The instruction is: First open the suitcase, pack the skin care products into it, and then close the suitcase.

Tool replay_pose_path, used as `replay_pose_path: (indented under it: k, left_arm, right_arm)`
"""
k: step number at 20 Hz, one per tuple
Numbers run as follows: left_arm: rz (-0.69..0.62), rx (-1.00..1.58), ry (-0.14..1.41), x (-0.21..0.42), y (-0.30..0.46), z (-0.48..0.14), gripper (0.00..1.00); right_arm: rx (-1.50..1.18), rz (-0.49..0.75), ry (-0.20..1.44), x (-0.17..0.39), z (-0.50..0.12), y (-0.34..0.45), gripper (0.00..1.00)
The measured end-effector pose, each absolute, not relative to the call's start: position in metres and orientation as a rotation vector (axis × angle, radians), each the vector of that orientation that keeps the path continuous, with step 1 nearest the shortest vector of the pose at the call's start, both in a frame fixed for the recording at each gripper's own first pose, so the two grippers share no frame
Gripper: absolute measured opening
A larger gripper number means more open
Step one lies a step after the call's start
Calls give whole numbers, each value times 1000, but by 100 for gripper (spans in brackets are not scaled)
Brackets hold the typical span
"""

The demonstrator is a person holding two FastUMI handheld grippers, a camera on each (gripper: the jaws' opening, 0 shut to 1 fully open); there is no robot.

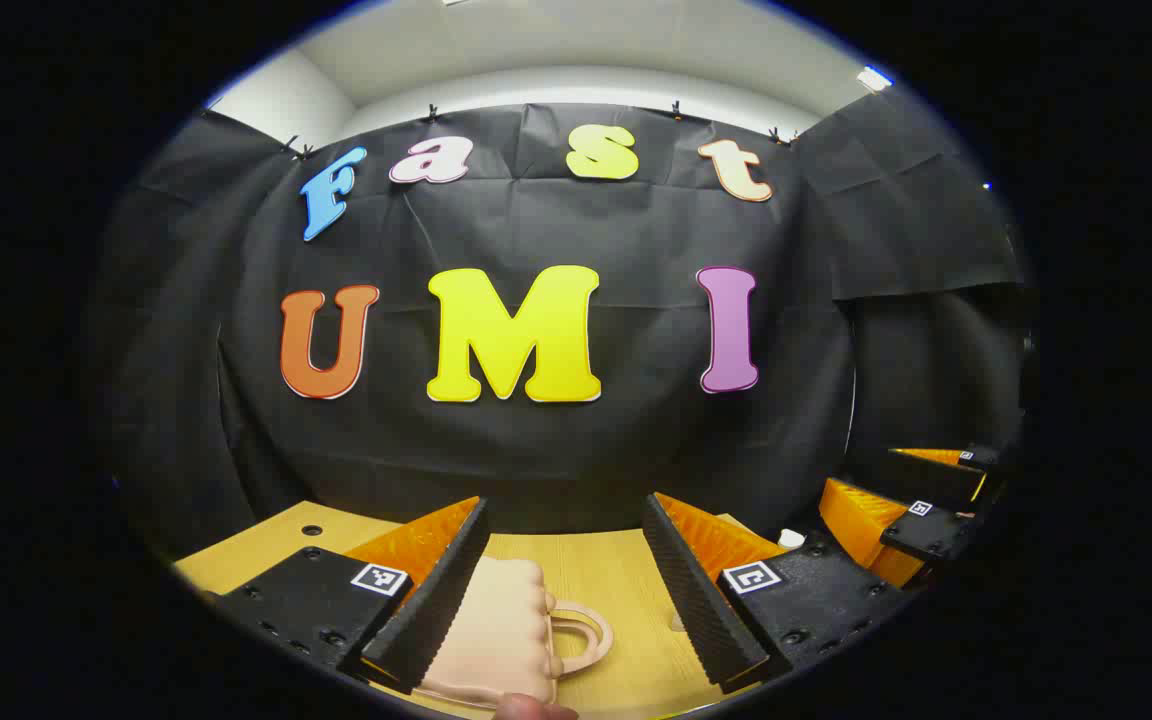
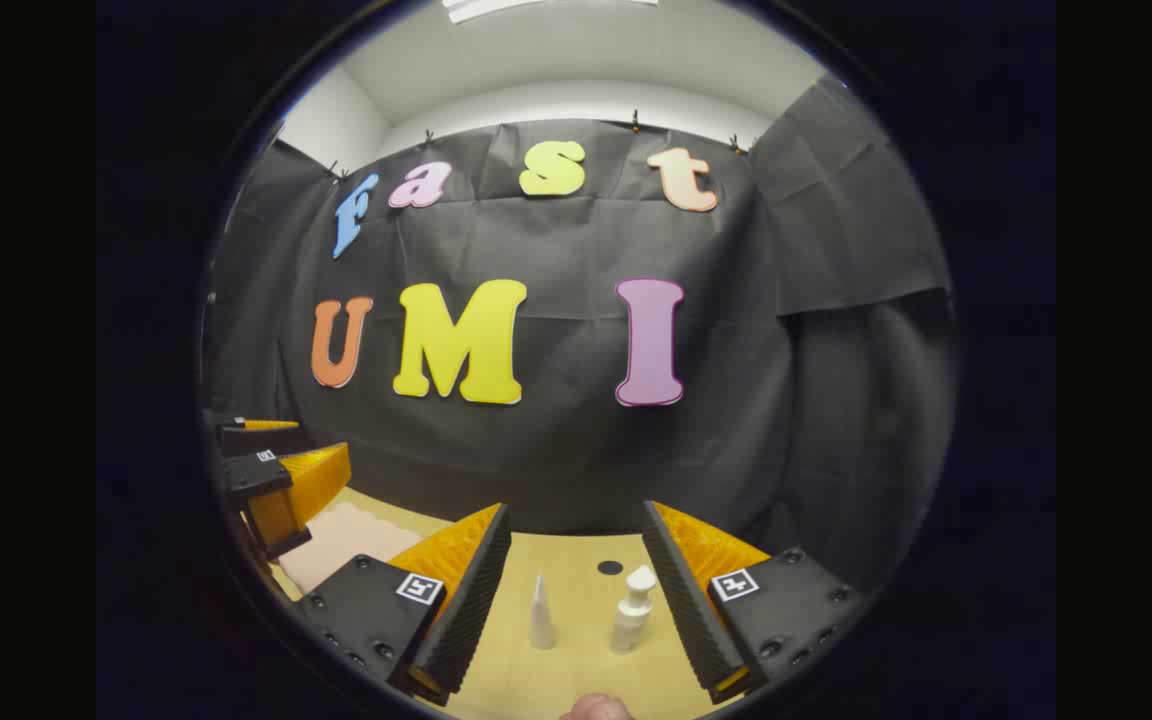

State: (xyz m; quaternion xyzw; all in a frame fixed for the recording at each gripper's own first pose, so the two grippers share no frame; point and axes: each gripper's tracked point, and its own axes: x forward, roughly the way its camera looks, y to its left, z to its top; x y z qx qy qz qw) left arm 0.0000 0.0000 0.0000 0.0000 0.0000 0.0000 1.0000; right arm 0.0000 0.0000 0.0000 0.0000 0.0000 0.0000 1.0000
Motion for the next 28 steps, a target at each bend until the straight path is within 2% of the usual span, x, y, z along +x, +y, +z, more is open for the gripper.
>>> replay_pose_path:
  k: [17, 23, 28]
  left_arm:
    - [25, 14, -7, 11, -1, -3, 98]
    - [-35, 26, 74, 11, -17, -32, 98]
    - [-103, 139, 253, 17, -30, -94, 98]
  right_arm:
    - [-23, 5, -8, 13, 0, -4, 78]
    - [-51, 4, 17, 12, -10, -14, 78]
    - [-59, -29, 66, 9, -30, -39, 78]
